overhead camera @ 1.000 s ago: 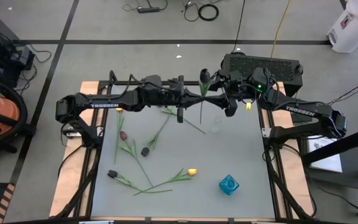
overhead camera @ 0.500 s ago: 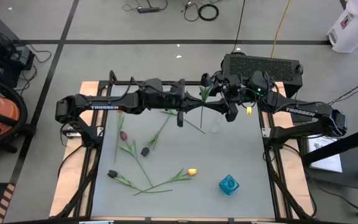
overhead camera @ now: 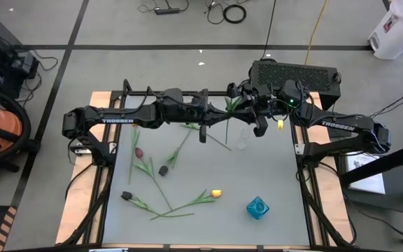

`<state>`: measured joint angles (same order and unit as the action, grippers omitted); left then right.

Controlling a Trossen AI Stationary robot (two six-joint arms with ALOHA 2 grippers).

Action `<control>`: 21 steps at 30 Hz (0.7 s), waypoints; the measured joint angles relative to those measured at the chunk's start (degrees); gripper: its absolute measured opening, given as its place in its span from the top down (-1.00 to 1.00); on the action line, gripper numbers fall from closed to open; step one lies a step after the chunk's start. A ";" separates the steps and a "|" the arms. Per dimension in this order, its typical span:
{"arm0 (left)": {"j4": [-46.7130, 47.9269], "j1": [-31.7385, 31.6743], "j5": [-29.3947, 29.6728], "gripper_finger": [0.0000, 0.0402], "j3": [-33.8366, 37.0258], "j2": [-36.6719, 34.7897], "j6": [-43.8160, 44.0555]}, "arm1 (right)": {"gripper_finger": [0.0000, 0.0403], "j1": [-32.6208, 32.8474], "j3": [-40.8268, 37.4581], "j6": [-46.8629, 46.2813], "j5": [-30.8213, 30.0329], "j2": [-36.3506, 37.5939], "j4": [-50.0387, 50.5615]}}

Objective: Sort flowers into vase by color
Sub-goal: Put the top left black tulip into the top transparent vase

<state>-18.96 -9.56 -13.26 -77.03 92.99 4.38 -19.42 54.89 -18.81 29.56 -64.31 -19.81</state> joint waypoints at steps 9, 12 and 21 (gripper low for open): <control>0.02 0.08 0.70 0.95 0.00 -0.04 1.94 | 0.97 -0.07 0.00 1.53 -0.05 0.00 0.00; 0.22 0.11 2.31 0.85 0.00 -0.07 4.17 | 0.98 -0.17 0.00 1.55 -0.07 0.00 0.02; 0.67 0.00 4.74 0.54 0.00 -0.80 4.34 | 0.99 -1.77 -0.02 1.54 0.68 0.88 0.13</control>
<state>-18.29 -9.56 -8.51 -77.03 92.19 8.73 -21.19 54.87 -17.27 30.24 -63.43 -19.68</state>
